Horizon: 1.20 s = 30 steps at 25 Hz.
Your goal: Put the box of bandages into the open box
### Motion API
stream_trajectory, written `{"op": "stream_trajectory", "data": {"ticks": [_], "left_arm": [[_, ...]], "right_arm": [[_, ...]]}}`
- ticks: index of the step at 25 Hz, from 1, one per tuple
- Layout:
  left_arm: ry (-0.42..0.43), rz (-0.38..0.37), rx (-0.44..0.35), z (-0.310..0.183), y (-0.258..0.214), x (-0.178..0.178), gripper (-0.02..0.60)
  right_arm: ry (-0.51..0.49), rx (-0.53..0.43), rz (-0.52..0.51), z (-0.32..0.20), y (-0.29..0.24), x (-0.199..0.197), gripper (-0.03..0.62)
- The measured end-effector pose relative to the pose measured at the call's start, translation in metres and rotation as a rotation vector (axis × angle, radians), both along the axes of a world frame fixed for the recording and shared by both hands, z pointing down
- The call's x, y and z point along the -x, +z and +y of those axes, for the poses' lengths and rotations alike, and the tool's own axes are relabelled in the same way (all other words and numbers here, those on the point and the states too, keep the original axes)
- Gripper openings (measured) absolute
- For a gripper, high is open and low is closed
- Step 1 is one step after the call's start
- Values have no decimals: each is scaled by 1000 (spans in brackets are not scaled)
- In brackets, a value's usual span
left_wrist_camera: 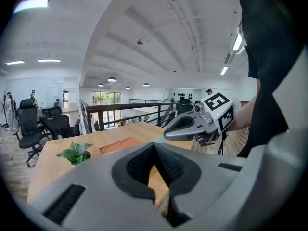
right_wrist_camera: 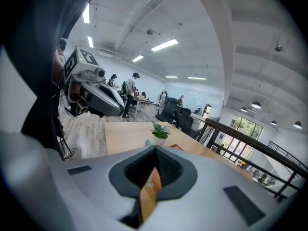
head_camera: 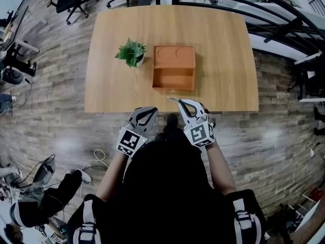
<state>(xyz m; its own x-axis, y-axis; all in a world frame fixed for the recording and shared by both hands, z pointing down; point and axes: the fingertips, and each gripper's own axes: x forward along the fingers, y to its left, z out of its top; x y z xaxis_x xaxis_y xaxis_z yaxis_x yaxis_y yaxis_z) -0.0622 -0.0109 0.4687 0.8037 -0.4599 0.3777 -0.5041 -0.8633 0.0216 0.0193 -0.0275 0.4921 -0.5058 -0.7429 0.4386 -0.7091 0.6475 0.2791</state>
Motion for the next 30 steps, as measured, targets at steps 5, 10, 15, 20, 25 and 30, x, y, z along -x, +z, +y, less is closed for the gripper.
{"op": "stream_trajectory", "data": {"ticks": [5,10,15,20,25,30], "left_arm": [[-22,-7,7,-20,0,-10,19],[-50,-11,10,-34,2,-20,20],[-84,-27,16,-43,7,-28,20],[-125,-28,15,-55,12,-35,20],[-148,-39,24,-58,16,-45,20],[-173,-33,20,-63,16,-47,20]], "right_arm": [[-26,15,-9,-17,5,-8,25],[-53,32,-20,-32,13,-16,25],[-89,40,-36,-46,19,-23,25],[-121,53,-48,-56,29,-30,25],[-142,69,-57,-61,37,-37,25],[-154,87,-65,-67,45,-39,25]]}}
